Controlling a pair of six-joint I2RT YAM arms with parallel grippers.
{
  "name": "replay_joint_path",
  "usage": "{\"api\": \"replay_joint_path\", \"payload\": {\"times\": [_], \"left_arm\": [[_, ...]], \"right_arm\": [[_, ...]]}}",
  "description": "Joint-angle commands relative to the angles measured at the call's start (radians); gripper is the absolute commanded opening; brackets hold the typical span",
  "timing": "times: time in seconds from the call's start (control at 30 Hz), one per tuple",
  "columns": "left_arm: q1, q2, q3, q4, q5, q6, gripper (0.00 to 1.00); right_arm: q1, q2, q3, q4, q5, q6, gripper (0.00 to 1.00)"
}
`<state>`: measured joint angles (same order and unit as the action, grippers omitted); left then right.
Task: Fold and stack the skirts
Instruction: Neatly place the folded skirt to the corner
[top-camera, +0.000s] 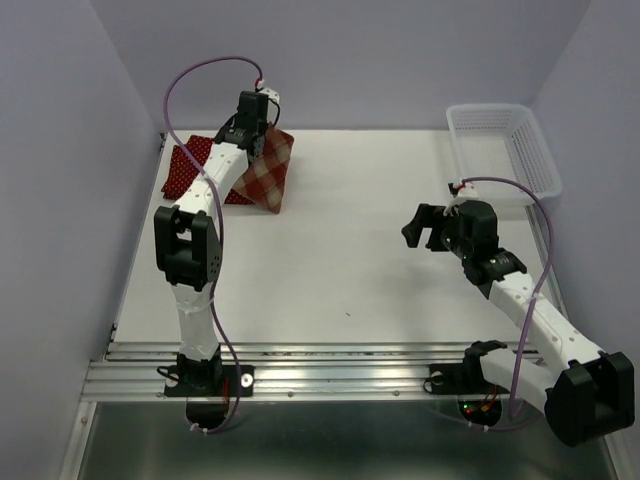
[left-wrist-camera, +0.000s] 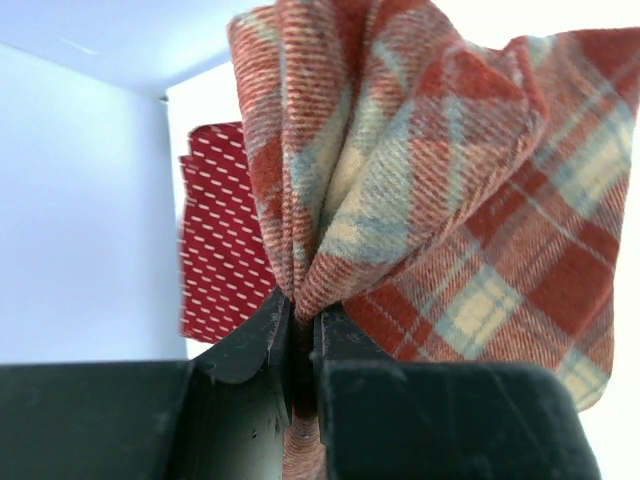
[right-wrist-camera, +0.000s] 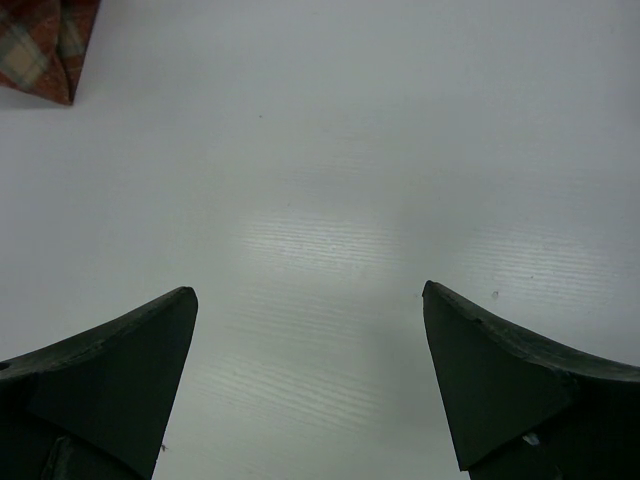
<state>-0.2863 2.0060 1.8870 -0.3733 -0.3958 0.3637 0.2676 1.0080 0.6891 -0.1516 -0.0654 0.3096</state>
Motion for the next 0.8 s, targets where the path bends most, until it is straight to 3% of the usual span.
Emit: {"api": "replay_joint_path", "payload": {"times": [0.0,0.77], "left_arm": [[0.022,-0.012,0.113,0.02,-0.089,0.099,0.0],[0.041,-0.158,0.193,-0.019,0.054,0.043,0.0]], "right_arm": [[-0.004,-0.016,0.003,0.015,0.026,-0.012,1.0],[-0.004,0.003,0.001,0.023,0.035,-0.003,1.0]]}}
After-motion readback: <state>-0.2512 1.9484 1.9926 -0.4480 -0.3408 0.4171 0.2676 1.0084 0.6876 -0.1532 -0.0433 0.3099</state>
